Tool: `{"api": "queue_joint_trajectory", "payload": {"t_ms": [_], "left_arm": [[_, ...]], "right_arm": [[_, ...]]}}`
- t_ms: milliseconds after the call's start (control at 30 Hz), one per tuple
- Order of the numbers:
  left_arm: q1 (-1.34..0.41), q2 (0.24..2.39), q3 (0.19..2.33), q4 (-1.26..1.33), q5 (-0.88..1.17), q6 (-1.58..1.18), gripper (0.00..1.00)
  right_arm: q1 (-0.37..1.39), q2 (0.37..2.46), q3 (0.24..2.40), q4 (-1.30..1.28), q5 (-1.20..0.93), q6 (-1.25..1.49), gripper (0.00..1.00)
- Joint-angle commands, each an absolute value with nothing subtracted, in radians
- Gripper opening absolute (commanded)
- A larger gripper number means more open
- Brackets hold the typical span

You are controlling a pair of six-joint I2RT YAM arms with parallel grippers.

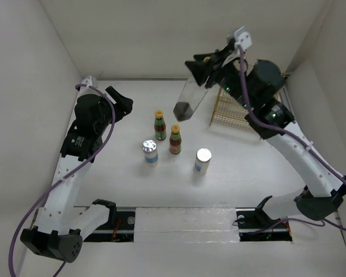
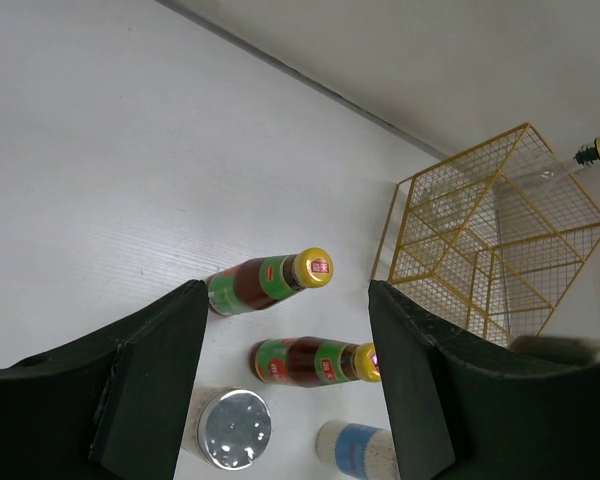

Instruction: Organize the condiment bottles

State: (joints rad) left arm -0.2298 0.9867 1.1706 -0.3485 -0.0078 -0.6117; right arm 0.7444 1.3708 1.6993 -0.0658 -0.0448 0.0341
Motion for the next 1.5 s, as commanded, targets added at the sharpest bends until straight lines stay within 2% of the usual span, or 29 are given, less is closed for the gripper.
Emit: {"api": "queue_joint_trajectory", "payload": {"t_ms": [0, 233, 533, 700, 967, 1233, 1467], "left_arm": [[-0.235, 0.965, 1.164, -0.319, -0.008, -0.617, 0.61], [-0.235, 0.974, 1.155, -0.301, 0.002, -0.617, 0.61], [-0.235, 0.974, 1.146, -0.291, 0.002, -0.617, 0.61], [-0.235, 0.983, 1.137, -0.291, 0.002, -0.626, 0.61], [-0.235, 1.002, 1.137, -0.291, 0.011, -0.626, 0.61], [-0.235, 1.029, 1.146, -0.291, 0.011, -0.626, 0.61], [-0.235, 1.051, 1.166, -0.291, 0.002, -0.626, 0.61]], "right_arm": [[0.622, 1.397, 1.851, -0.103, -0.023, 0.035, 0.00], [0.345, 1.548, 2.091, -0.233, -0.014, 0.026, 0.00], [0.082, 1.678, 2.190, -0.255, 0.052, 0.026, 0.00], [0.014, 1.750, 2.227, -0.224, 0.093, 0.026, 0.00], [-0.057, 1.896, 2.404, -0.244, 0.117, 0.026, 0.00], [-0.097, 1.940, 2.342, -0.135, 0.117, 0.026, 0.00], [-0.106, 2.020, 2.433, -0.111, 0.095, 0.035, 0.00]]}}
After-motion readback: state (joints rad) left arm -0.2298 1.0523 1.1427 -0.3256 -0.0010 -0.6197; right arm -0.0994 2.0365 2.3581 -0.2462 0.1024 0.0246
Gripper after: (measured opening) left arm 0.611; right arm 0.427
